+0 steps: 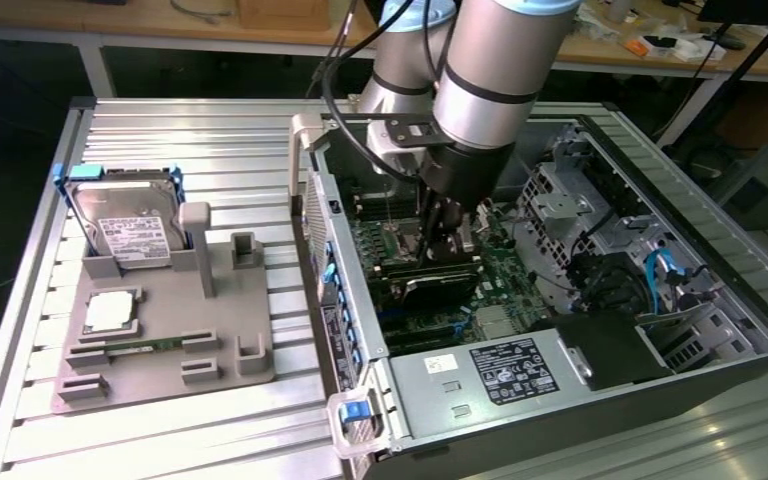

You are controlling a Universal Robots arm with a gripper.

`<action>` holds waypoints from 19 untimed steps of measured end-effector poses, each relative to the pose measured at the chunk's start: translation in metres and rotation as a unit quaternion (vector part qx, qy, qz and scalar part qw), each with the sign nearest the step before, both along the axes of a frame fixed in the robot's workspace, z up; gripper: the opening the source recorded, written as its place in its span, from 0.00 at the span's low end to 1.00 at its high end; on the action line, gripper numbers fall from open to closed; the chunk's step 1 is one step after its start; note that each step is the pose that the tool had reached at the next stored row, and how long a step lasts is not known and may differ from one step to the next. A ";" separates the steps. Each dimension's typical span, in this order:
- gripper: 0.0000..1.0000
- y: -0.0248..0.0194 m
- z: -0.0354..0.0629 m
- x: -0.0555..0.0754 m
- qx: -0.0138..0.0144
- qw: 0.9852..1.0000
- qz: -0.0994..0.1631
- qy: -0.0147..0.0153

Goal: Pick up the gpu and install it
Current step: 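Insert the gpu into the slot, then press down on the gpu until it lock into place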

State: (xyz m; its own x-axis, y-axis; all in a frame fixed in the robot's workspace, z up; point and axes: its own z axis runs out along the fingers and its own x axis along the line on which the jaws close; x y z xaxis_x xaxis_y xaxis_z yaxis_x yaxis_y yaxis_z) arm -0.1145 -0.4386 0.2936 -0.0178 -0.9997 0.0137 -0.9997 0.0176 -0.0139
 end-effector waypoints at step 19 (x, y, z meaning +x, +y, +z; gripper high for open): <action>0.14 0.0009 0.0000 -0.007 0.000 1.000 0.000 -0.001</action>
